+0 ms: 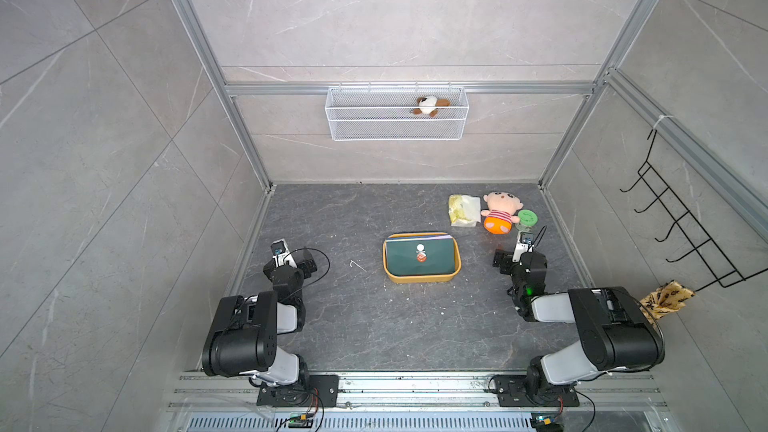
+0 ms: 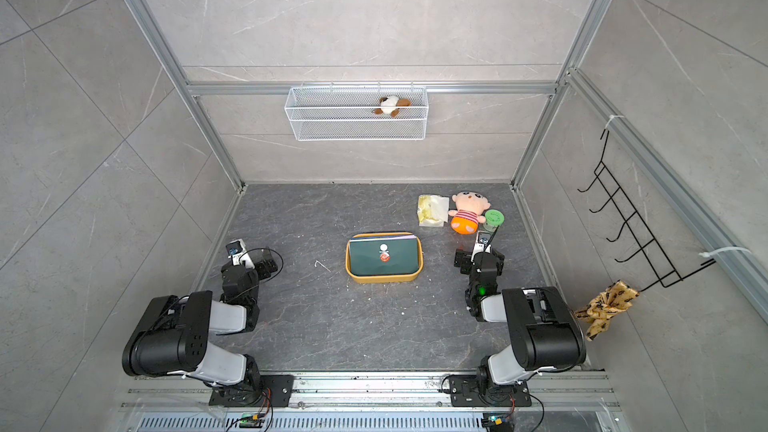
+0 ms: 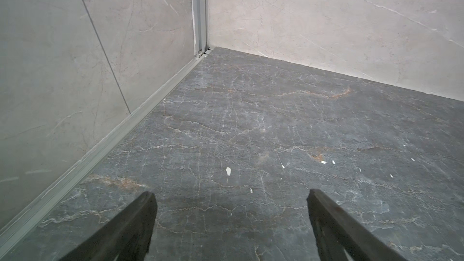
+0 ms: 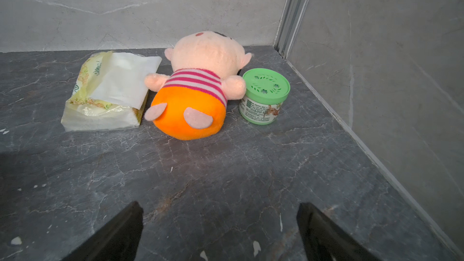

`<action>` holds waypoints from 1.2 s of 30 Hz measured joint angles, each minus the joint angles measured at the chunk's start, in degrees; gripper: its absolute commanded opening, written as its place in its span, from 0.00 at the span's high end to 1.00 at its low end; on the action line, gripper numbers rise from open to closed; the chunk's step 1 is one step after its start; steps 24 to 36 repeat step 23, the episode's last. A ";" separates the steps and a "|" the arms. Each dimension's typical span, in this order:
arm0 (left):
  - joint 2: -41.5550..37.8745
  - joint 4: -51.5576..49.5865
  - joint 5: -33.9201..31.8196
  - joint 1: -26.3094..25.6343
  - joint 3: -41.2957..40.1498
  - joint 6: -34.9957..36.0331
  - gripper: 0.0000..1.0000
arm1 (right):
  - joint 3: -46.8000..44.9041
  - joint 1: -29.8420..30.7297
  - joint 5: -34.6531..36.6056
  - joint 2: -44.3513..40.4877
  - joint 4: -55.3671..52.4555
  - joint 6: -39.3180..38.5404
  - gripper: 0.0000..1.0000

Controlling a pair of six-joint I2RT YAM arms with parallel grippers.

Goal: Put the sealed envelopes into the storage box
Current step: Reset both arms

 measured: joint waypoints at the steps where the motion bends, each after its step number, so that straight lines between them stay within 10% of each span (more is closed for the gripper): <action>1: 0.00 0.00 0.33 0.00 0.00 -0.07 0.02 | 0.00 0.02 -0.15 0.00 0.00 0.00 0.01; 36: 0.00 -0.74 0.92 -0.17 0.00 -0.22 0.02 | 0.00 0.02 -0.63 0.00 0.00 0.00 0.01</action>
